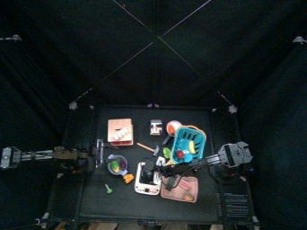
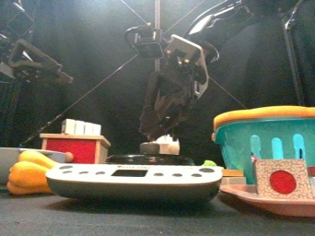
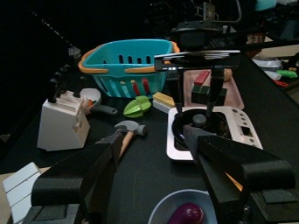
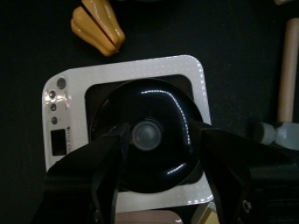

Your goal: Grab pot lid

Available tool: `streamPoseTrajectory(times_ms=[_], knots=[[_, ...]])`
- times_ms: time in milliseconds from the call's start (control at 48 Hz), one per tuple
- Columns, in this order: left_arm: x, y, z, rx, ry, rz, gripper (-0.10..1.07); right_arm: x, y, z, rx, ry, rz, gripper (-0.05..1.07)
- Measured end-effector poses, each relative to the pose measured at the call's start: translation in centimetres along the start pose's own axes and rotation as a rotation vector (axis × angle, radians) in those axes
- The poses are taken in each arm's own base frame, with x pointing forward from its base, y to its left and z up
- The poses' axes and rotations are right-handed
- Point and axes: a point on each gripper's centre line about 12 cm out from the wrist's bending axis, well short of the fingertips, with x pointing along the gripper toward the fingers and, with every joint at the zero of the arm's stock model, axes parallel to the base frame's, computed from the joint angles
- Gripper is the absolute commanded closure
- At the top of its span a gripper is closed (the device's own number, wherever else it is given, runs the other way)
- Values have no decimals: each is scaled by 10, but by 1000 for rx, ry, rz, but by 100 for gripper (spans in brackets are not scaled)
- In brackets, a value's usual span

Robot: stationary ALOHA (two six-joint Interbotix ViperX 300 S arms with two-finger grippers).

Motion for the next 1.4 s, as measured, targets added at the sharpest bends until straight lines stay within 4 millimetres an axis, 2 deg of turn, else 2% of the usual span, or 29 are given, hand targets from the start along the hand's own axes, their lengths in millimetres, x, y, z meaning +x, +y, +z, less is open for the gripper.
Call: streamPoseTrajectory(times_ms=[292, 812, 1396], knots=[[0, 0, 0, 0, -1, 2, 5, 13, 1, -10, 7, 38, -4, 14], [0, 2, 0, -1, -1, 12, 5, 15, 1, -12, 11, 44, -5, 22], [0, 2, 0, -2, 2, 14, 5, 15, 1, -12, 6, 43, -5, 22]])
